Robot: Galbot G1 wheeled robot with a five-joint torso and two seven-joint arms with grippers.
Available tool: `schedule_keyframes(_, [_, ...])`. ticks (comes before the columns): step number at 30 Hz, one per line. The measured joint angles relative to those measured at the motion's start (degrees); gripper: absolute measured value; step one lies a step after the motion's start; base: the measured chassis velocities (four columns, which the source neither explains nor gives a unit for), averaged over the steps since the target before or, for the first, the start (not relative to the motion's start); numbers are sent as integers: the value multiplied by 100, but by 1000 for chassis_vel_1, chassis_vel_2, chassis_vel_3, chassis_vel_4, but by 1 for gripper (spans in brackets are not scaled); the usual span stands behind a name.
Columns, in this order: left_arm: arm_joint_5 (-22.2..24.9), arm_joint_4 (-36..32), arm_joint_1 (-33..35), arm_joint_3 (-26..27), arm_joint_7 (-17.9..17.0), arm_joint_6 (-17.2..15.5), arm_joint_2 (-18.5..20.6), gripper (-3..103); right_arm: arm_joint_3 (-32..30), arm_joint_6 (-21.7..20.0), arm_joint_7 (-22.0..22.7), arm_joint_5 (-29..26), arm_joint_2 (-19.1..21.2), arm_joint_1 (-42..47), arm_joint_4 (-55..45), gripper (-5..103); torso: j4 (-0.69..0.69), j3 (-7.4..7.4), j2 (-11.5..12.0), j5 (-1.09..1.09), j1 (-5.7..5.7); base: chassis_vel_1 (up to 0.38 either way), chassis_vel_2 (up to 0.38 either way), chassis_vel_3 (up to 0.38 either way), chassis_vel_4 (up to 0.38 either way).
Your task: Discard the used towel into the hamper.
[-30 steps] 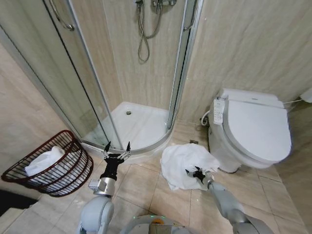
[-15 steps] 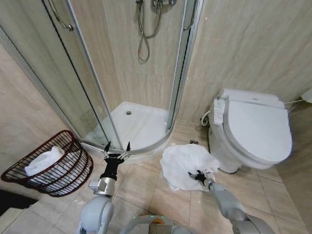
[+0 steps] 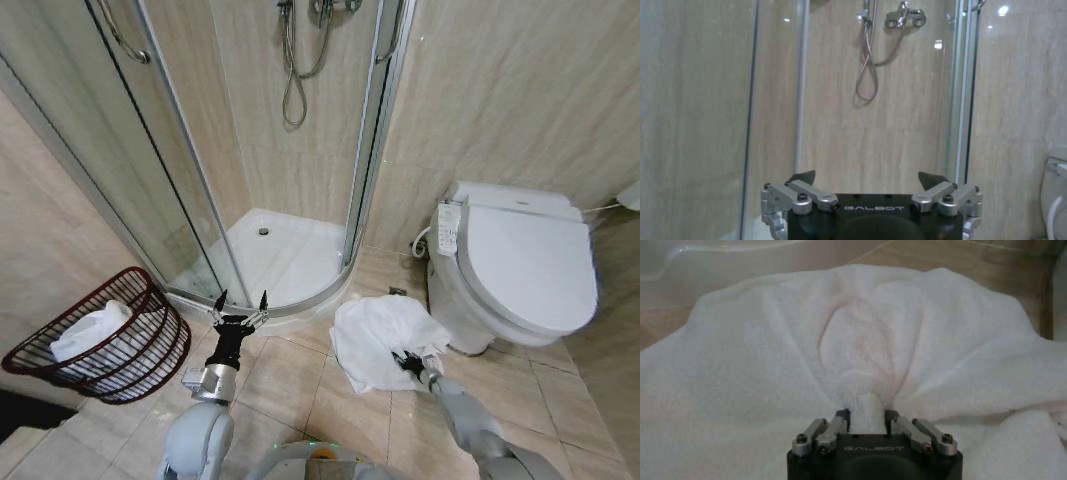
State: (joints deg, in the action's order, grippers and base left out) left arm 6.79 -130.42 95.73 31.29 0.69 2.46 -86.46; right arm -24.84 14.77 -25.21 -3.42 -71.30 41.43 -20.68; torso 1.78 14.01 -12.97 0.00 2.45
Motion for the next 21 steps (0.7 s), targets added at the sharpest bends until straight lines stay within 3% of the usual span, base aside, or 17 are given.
schedule_keyframes(8, [0,0,0,0,0,0,0,100,-4,17,5,-21,8,19,-3,12,0,0,-1,0,0,0,0,0,0])
schedule_keyframes(21, [0,0,0,0,0,0,0,100,-1,80,37,-30,-37,8,4,12,0,1,-1,0,1,0,0,0,0])
